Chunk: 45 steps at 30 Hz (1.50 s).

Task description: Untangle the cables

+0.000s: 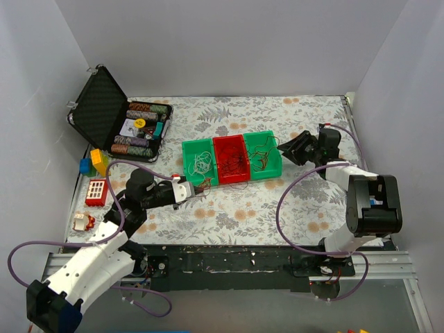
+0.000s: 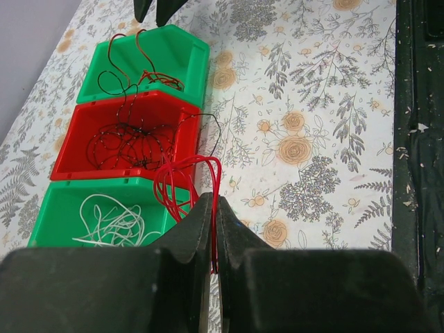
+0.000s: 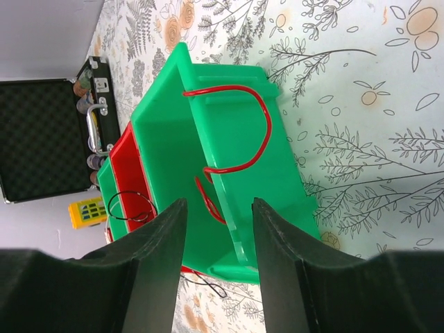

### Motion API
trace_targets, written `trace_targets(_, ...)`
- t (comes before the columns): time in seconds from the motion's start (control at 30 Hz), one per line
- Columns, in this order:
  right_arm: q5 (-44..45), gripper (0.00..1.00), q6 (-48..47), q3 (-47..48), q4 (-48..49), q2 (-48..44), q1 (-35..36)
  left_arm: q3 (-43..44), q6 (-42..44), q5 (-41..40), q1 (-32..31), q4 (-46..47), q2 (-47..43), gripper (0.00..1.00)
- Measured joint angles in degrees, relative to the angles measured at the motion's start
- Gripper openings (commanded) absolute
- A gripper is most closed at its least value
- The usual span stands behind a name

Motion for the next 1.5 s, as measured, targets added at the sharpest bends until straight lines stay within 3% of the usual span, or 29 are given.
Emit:
trace_targets(0.57,-0.2,0.41,2.6,2.6,2.3,4.7,0.1,0.7,0.0,0.1,0.0,-0.5,0.1,0.00)
trace_targets(0.73,0.2,0.35,3.3,3.8,3.4,7.0,0.6,0.9,0.0,0.1,0.0,-0.9,-0.2,0.00)
trace_targets(1.07,2.6,0.01,3.3,5.2,4.3,7.6,2.0,0.9,0.2,0.1,0.0,-1.5,-1.0,0.00)
trace_targets(1.27,7.4,0.01,-0.9,6.0,2.7,6.0,4.1,0.9,0.4,0.1,0.0,-1.7,-1.4,0.00)
trace_targets(1.5,13.1,0.01,-9.2,7.2,2.2,-2.4,9.3,0.9,0.4,0.1,0.1,-1.7,-2.0,0.00)
